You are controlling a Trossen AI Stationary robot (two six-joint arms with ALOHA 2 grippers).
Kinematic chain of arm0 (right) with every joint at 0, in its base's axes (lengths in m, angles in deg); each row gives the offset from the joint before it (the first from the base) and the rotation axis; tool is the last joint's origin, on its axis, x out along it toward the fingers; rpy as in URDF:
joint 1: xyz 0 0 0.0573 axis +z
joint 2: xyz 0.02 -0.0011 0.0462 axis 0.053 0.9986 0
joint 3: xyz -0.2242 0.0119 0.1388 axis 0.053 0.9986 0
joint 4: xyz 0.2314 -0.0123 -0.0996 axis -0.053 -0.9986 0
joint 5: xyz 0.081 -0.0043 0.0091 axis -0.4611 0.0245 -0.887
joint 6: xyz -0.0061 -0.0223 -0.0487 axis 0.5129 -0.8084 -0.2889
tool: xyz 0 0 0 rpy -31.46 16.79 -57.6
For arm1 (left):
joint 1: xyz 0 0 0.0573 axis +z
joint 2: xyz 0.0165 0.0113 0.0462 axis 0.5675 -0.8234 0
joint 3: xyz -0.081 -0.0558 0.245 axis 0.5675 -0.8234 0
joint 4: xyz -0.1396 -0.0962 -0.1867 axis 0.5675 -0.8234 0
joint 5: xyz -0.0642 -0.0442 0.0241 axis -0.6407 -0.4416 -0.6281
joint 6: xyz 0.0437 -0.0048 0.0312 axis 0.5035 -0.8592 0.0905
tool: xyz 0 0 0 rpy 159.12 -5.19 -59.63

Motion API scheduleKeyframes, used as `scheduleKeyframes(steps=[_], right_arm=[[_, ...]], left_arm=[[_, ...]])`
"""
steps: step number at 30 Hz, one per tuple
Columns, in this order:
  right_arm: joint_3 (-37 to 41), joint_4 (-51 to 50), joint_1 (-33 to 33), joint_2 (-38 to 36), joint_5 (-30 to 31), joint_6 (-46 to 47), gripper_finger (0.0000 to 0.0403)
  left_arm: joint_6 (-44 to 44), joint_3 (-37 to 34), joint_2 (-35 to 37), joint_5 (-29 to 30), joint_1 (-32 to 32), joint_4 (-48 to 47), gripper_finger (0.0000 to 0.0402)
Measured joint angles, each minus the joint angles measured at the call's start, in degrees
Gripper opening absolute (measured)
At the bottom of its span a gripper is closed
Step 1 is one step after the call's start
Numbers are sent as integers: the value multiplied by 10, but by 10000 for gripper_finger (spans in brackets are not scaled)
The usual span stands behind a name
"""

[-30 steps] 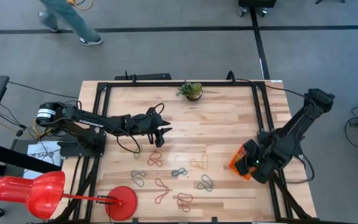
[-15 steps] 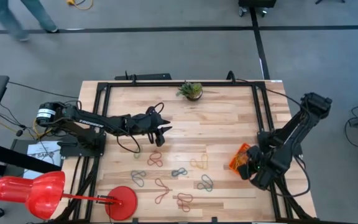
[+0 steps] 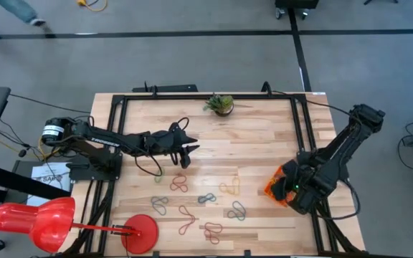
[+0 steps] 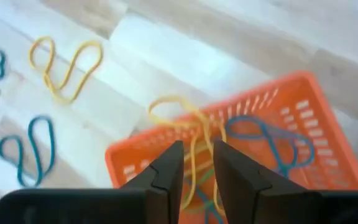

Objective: Pick and place rubber bands into bin
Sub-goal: Put the yellow rubber band into the orange basket

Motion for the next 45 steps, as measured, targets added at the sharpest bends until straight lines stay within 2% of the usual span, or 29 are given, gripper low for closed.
scheduleKeyframes(steps=[5,8,11,18,24,33,41,45], right_arm=[[0,45,-62,12,-8,-99,81],[0,114,-86,26,-29,-178,81],[0,133,-103,40,-31,-223,81],[0,87,-135,71,-62,-245,81],[0,93,-150,72,-115,-273,81],[-2,89,-153,72,-121,-274,81],[-65,57,-153,72,-130,-300,81],[-69,58,-152,73,-135,-308,81]], left_arm=[[-2,0,0,-57,0,9,109],[-2,0,0,-59,0,4,109],[-1,0,0,-59,0,2,109],[0,0,0,-67,0,0,109],[0,0,0,-69,0,0,109],[0,0,0,-68,0,3,109],[0,0,0,-67,0,4,109],[0,0,0,-67,0,4,109]])
